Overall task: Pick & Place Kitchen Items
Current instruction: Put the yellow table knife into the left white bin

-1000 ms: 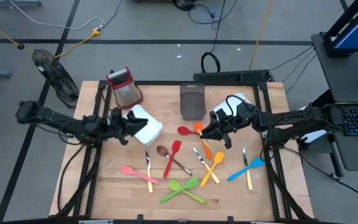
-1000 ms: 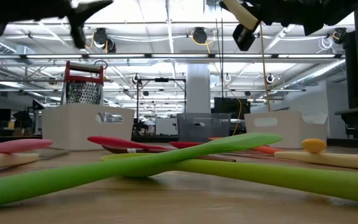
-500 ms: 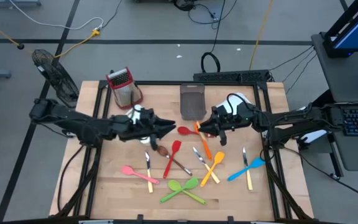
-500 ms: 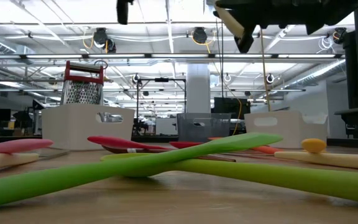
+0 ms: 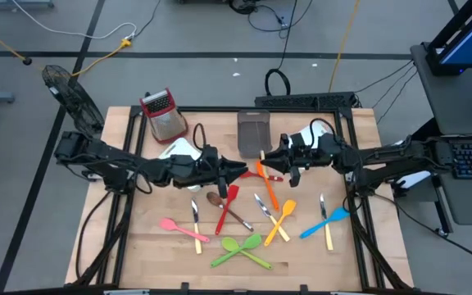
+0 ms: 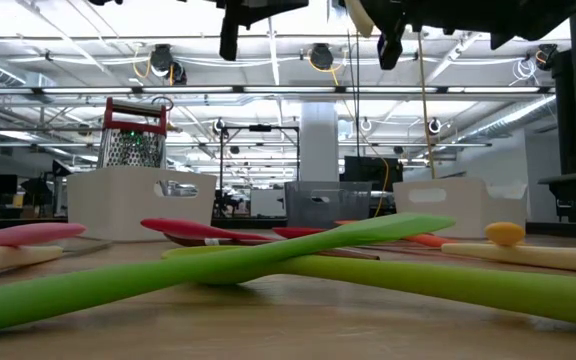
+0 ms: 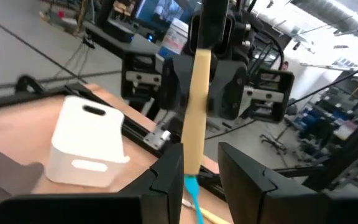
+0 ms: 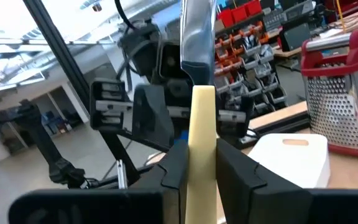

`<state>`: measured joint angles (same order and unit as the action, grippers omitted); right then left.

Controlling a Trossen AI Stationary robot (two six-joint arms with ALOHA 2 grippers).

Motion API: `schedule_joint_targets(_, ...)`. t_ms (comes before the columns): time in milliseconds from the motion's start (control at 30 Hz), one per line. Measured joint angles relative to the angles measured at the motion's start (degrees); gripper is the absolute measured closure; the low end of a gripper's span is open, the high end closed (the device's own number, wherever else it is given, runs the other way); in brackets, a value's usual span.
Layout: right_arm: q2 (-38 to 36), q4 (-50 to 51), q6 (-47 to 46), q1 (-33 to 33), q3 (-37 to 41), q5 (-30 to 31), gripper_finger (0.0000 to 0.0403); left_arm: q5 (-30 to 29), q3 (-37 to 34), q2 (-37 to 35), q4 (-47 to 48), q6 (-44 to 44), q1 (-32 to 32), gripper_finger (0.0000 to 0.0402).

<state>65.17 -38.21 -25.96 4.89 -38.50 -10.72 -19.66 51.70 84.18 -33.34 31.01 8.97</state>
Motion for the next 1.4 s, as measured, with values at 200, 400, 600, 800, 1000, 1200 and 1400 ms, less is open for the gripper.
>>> schedule_joint_targets(200, 0.02, -2.60, -2.69, 0.00, 0.00, -0.03, 0.0354, 2.50, 0.00, -0.02, 0.12, 6.04, -1.35, 0.0300)
schedule_joint_targets(400, 1.62, -6.70, -6.60, -0.13, -0.02, -0.02, 0.0354, 7.46, 0.00, -0.02, 0.65, 13.89, -3.71, 0.0298)
schedule_joint_targets(600, 4.37, -8.62, -9.77, -0.15, -0.02, -0.03, 0.0354, 7.65, 0.00, -0.04, 0.33, 14.79, -4.17, 0.0256)
schedule_joint_targets(800, 8.00, -14.51, -12.85, -0.15, -0.02, 0.03, 0.0354, 7.19, 0.00, -0.04, 0.57, 14.57, -4.13, 0.0201)
schedule_joint_targets(1000, 11.72, -20.65, -16.17, -0.15, -0.02, 0.18, 0.0354, 6.23, -0.02, -0.04, 1.18, 14.29, -4.13, 0.0188)
schedule_joint_targets(1200, 15.37, -26.29, -18.81, -0.17, -0.02, 1.88, 0.0354, 6.16, -0.04, -0.07, 2.07, 14.18, -4.13, 0.0188)
schedule_joint_targets(1400, 18.64, -27.53, -20.09, -0.24, -1.71, 3.21, 0.0354, 6.16, 0.19, 3.15, 0.59, 15.19, -4.11, 0.0188)
